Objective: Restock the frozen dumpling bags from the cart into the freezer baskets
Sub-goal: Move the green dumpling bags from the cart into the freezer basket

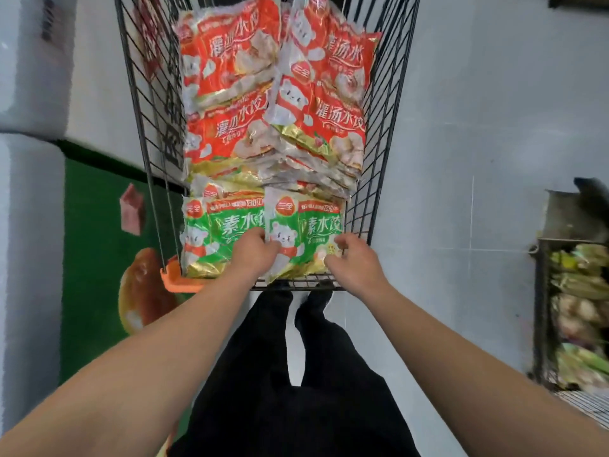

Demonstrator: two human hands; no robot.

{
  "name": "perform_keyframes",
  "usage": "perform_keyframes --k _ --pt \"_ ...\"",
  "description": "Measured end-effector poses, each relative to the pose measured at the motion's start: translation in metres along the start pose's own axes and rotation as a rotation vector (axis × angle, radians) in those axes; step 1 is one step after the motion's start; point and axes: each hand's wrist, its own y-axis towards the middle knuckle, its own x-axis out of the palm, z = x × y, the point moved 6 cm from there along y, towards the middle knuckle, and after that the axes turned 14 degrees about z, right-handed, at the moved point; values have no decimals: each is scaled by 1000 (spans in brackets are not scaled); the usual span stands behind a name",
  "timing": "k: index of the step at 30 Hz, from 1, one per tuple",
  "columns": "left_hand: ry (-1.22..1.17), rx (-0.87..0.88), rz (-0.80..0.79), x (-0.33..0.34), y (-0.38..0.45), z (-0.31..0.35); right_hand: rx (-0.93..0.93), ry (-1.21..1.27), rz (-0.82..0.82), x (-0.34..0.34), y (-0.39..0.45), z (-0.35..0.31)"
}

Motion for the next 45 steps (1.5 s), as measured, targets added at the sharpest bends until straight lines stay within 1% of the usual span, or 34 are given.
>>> perform_keyframes --k 3,5,8,10,13,16,18,20,22,24,26,28,32,36,40,45 --pt "-40 15 -23 5 9 0 12 -15 -8 8 4 2" --pt "-89 11 -28 -6 14 -1 32 -3 -6 10 12 -4" --pt "-193 -75 3 -36 16 -17 78 44 5 15 24 -12" --pt "-233 -142 -4 -54 20 -37 118 86 16 19 35 -17" --pt "-219 -228 25 -74 33 -70 245 242 21 26 51 -19" --pt "-201 -287 92 -81 42 -88 430 378 -85 51 63 -13" --pt "-245 -319 104 -77 42 -87 568 530 -147 65 62 -11" --pt "-352 -383 109 -74 36 -83 627 563 -87 65 58 -8" --pt "-446 -439 103 -72 30 -80 631 563 -17 58 57 0" --pt "-488 -431 113 -74 24 -76 598 575 6 50 54 0" --pt "-495 -386 164 -79 15 -74 560 597 9 40 49 -2" --pt "-528 -379 218 -84 -1 -74 519 634 24 26 40 -9" --pt "-738 -431 295 -98 -54 -72 385 710 -2 -5 22 -30" --pt "-1000 -495 321 -109 -109 -81 241 681 -58 -29 2 -55" --pt "-1141 -528 409 -125 -160 -110 87 587 -164 -26 -31 -98" --pt "-1317 -576 567 -146 -213 -173 -108 468 -258 7 -89 -158"
